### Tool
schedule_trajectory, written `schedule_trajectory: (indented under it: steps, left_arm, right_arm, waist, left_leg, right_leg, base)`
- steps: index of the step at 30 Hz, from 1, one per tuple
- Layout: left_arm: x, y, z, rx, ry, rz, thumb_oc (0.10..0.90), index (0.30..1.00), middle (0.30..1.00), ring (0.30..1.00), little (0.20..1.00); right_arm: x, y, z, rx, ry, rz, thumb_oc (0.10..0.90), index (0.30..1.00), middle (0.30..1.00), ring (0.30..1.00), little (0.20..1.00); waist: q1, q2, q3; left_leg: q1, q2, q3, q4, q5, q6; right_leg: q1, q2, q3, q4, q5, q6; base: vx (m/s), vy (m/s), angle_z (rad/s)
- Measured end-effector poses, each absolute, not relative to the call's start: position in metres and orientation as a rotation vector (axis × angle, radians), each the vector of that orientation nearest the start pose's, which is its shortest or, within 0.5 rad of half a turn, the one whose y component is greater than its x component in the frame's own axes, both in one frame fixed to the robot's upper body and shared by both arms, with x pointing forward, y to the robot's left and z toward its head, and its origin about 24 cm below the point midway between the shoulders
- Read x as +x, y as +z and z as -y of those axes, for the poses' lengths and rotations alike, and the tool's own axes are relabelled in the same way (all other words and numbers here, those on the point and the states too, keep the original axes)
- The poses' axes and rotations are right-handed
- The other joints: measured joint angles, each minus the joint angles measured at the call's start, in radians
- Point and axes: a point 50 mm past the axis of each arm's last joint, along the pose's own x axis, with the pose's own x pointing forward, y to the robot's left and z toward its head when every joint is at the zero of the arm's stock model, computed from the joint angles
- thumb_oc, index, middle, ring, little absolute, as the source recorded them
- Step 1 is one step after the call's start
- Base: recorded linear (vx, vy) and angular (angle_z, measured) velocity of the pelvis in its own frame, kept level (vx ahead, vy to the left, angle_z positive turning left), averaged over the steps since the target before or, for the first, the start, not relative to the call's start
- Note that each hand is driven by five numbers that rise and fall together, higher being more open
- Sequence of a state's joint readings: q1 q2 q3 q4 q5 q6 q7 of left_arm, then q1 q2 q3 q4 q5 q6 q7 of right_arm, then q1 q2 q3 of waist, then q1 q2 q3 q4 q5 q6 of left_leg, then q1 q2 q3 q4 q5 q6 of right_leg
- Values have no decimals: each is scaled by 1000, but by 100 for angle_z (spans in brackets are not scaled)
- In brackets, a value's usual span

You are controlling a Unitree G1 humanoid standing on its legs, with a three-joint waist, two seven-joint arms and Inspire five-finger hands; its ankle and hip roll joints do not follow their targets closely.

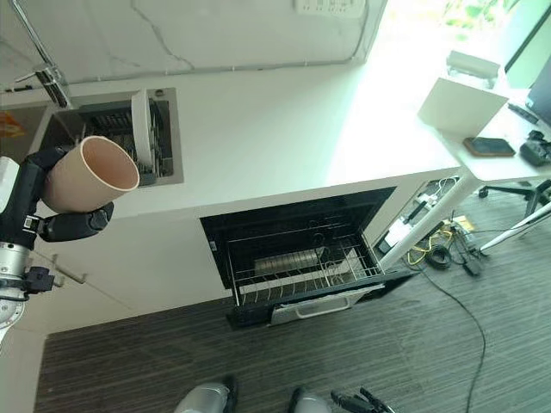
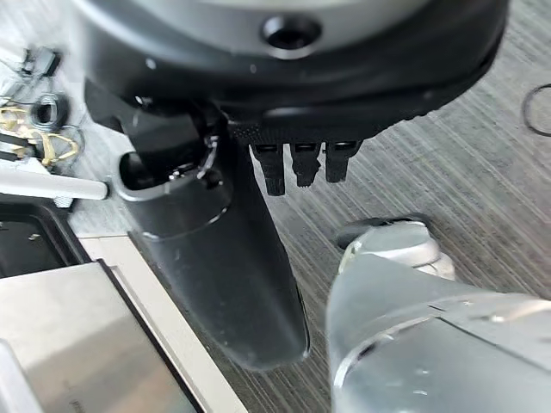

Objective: Place the dishes in the dishwasher.

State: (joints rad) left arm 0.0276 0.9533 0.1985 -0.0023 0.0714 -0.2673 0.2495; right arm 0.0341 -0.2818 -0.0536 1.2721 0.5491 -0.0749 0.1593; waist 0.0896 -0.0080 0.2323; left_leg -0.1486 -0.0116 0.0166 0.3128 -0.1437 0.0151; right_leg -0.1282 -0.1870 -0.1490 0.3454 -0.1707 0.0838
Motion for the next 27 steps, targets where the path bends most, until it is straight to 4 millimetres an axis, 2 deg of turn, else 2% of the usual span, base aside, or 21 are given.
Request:
schedule_trajectory:
  steps: [4, 7, 8, 9, 10, 11, 12, 13, 14, 15, 16, 17, 19, 20, 21, 22, 23, 24, 25, 26, 27]
  left_arm:
    - [239, 190, -314, 938, 242, 445, 400, 300, 300, 300, 300]
    - [239, 187, -305, 900, 215, 462, 400, 300, 300, 300, 300]
    - [245, 183, -296, 855, 198, 472, 400, 300, 300, 300, 300]
    - [253, 181, -282, 797, 167, 500, 400, 300, 300, 300, 300]
    - [259, 187, -269, 780, 126, 546, 400, 300, 300, 300, 300]
    - [259, 190, -260, 753, 114, 586, 400, 300, 300, 300, 300]
    - [256, 188, -257, 740, 112, 597, 400, 300, 300, 300, 300]
    - [252, 189, -253, 752, 102, 614, 400, 300, 300, 300, 300]
    - [251, 188, -251, 793, 86, 623, 400, 300, 300, 300, 300]
    - [252, 188, -252, 844, 75, 621, 400, 300, 300, 300, 300]
    - [252, 187, -255, 868, 70, 617, 400, 300, 300, 300, 300]
    - [252, 185, -257, 866, 75, 612, 400, 300, 300, 300, 300]
    - [251, 180, -258, 889, 74, 589, 400, 300, 300, 300, 300]
    - [251, 178, -260, 902, 81, 572, 400, 300, 300, 300, 300]
    - [252, 177, -262, 907, 93, 563, 400, 300, 300, 300, 300]
    - [253, 175, -267, 911, 113, 550, 400, 300, 300, 300, 300]
    - [255, 175, -269, 916, 126, 539, 400, 300, 300, 300, 300]
    - [255, 175, -271, 926, 137, 532, 400, 300, 300, 300, 300]
    - [254, 176, -276, 949, 149, 527, 400, 300, 300, 300, 300]
    - [251, 178, -281, 969, 168, 522, 400, 300, 300, 300, 300]
    - [246, 180, -287, 987, 185, 515, 400, 300, 300, 300, 300]
  right_arm:
    - [73, -155, 264, 320, -421, -1079, 800, 900, 900, 900, 900]
    - [81, -152, 268, 261, -368, -1076, 800, 900, 900, 900, 900]
    - [82, -150, 274, 242, -370, -1066, 800, 900, 900, 900, 900]
    - [72, -150, 280, 231, -394, -1087, 800, 900, 900, 900, 900]
    - [66, -150, 282, 223, -411, -1091, 800, 900, 900, 900, 900]
    - [74, -147, 283, 225, -424, -1047, 800, 900, 900, 900, 900]
    - [79, -145, 284, 216, -424, -1018, 800, 900, 900, 900, 900]
    - [86, -142, 283, 218, -417, -985, 800, 900, 900, 900, 900]
    - [105, -139, 278, 237, -406, -927, 800, 900, 900, 900, 900]
    - [118, -136, 272, 246, -385, -883, 800, 900, 900, 900, 900]
    - [124, -135, 269, 253, -368, -863, 800, 900, 900, 900, 900]
    - [127, -134, 270, 251, -358, -848, 800, 900, 900, 900, 900]
    - [121, -134, 276, 249, -385, -859, 800, 900, 900, 900, 900]
    - [116, -136, 277, 257, -399, -875, 800, 900, 900, 900, 900]
    - [114, -137, 277, 260, -399, -888, 800, 900, 900, 900, 900]
    - [110, -139, 276, 267, -397, -906, 800, 900, 900, 900, 900]
    - [107, -141, 274, 274, -392, -919, 800, 900, 900, 900, 900]
    - [101, -145, 269, 290, -390, -943, 800, 900, 900, 900, 900]
    - [95, -149, 262, 307, -372, -971, 800, 900, 900, 900, 900]
    - [92, -152, 256, 320, -350, -988, 800, 900, 900, 900, 900]
    - [93, -152, 252, 329, -333, -990, 800, 900, 900, 900, 900]
  waist:
    - [-4, 21, -4]
    - [-4, 33, -11]
    - [0, 50, -11]
    - [-10, 57, -10]
    - [-27, 52, -10]
    - [-12, 42, -3]
    - [-14, 64, -14]
    - [-32, 80, -8]
    - [-30, 65, 17]
    - [-43, 59, 31]
    - [-48, 46, 32]
    - [-48, 33, 31]
    - [-34, 19, 26]
    - [-27, 6, 21]
    - [-27, 4, 24]
    - [-30, -11, 22]
    - [-37, -13, 23]
    - [-32, -12, 24]
    - [-18, -18, 21]
    - [-7, -23, 19]
    - [-1, -22, 19]
  left_leg:
    - [42, 8, -20, -84, 48, -21]
    - [69, 30, -37, -129, 76, -48]
    - [62, 23, -45, -149, 104, -61]
    - [61, 10, -19, -199, 184, -69]
    - [64, -1, 93, -270, 269, -51]
    - [63, -10, 242, -154, 145, 9]
    - [85, -5, 257, -131, 94, 15]
    - [116, 8, 239, -169, 69, 51]
    - [116, 21, 214, -135, 73, 53]
    - [107, 47, 187, -96, 40, 51]
    - [94, 56, 174, -80, 28, 33]
    - [80, 57, 172, -72, 32, 27]
    - [73, 59, 173, -79, 39, -1]
    - [64, 51, 163, -77, 44, -7]
    - [55, 41, 153, -66, 45, -10]
    - [38, 30, 141, -31, 35, -13]
    - [19, 30, 122, 5, 24, -13]
    - [8, 51, 105, 24, 18, -29]
    - [0, 71, 86, 31, 21, -66]
    - [-8, 108, 78, 33, 25, -94]
    - [-9, 150, 66, 29, 30, -124]
  right_leg:
    - [13, 12, -15, -5, -1, -1]
    - [11, 30, -38, 31, -28, -31]
    - [21, 41, -64, 47, -38, -32]
    - [45, 32, -108, 34, -51, -44]
    - [54, 22, -146, 3, -44, -72]
    - [63, 12, -191, 1, -47, -89]
    - [77, 36, -211, -13, -42, -87]
    - [93, 69, -231, -7, -36, -81]
    - [37, 48, -209, 137, -18, -23]
    - [-25, 40, -179, 274, 19, 35]
    - [-55, 32, -133, 350, 19, 62]
    - [-79, 7, -89, 387, 6, 64]
    - [-65, -83, -72, 238, -5, 55]
    - [-32, -140, -52, 80, 13, 77]
    - [-23, -185, -19, 6, 35, 112]
    - [-36, -242, 62, -6, 53, 146]
    - [-29, -268, 136, -26, 63, 150]
    - [-19, -267, 141, -55, 74, 144]
    - [-22, -255, 114, -24, 77, 150]
    - [-20, -220, 90, -8, 67, 136]
    - [-10, -174, 74, -18, 87, 154]
  base:
    - [51, -101, 11]
    - [-2, -105, 23]
    - [-128, -120, 103]
    - [-139, 33, 187]
    - [-110, 77, 199]
    - [-66, 71, 149]
    - [-68, -53, 80]
    - [-79, -116, 36]
    - [-60, -266, 28]
    - [-25, -353, 17]
    - [45, -509, 34]
    - [101, -516, 38]
    - [129, -587, 26]
    - [156, -621, 14]
    - [138, -495, 20]
    - [145, -505, 33]
    - [126, -618, 38]
    - [132, -707, 38]
    - [105, -708, 20]
    - [92, -623, 7]
    - [81, -614, 10]
